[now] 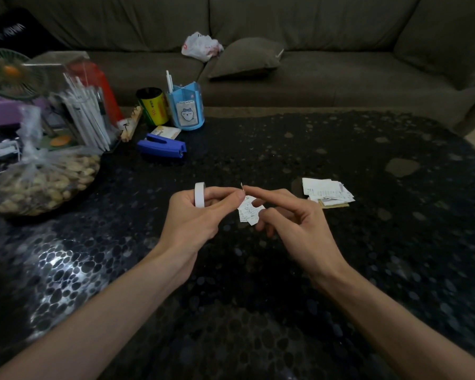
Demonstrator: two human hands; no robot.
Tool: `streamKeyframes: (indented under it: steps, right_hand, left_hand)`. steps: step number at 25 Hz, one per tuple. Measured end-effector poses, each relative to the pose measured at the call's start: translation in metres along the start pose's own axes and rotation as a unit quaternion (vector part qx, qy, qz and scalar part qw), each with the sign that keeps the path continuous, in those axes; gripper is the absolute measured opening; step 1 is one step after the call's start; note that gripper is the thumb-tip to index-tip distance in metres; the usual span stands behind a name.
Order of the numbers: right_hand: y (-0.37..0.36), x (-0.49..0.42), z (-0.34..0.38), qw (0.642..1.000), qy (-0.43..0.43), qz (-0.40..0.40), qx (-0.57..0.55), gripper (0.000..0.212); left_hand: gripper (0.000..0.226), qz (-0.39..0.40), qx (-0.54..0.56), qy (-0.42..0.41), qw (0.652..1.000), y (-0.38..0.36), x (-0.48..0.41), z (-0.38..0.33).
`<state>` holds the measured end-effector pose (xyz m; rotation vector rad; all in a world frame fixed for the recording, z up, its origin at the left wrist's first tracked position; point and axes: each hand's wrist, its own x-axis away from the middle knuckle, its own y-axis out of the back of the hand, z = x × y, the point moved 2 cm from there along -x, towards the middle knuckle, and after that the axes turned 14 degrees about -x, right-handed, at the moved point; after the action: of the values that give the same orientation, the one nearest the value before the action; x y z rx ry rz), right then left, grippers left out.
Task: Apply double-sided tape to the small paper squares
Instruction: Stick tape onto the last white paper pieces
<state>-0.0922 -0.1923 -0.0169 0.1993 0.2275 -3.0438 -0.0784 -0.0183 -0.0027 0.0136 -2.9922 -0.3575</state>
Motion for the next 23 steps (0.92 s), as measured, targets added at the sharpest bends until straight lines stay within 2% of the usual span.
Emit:
streamKeyframes:
  steps: [9,23]
  right_hand:
    - [-0.0014,0.0005,-0.0019,1.000,-0.007,0.007,0.003,0.043]
    - [0.0013,-0.0010,-0.0018,0.994,-0.052,-0.027,-0.093,0.030]
  left_hand:
    - [0.005,0.001,-0.024,0.003,1.000,0.0021,-0.0029,0.0015]
    - [0.005,0.023,-0.046,-0.012,0.999,0.0005,-0.0003,-0.0019]
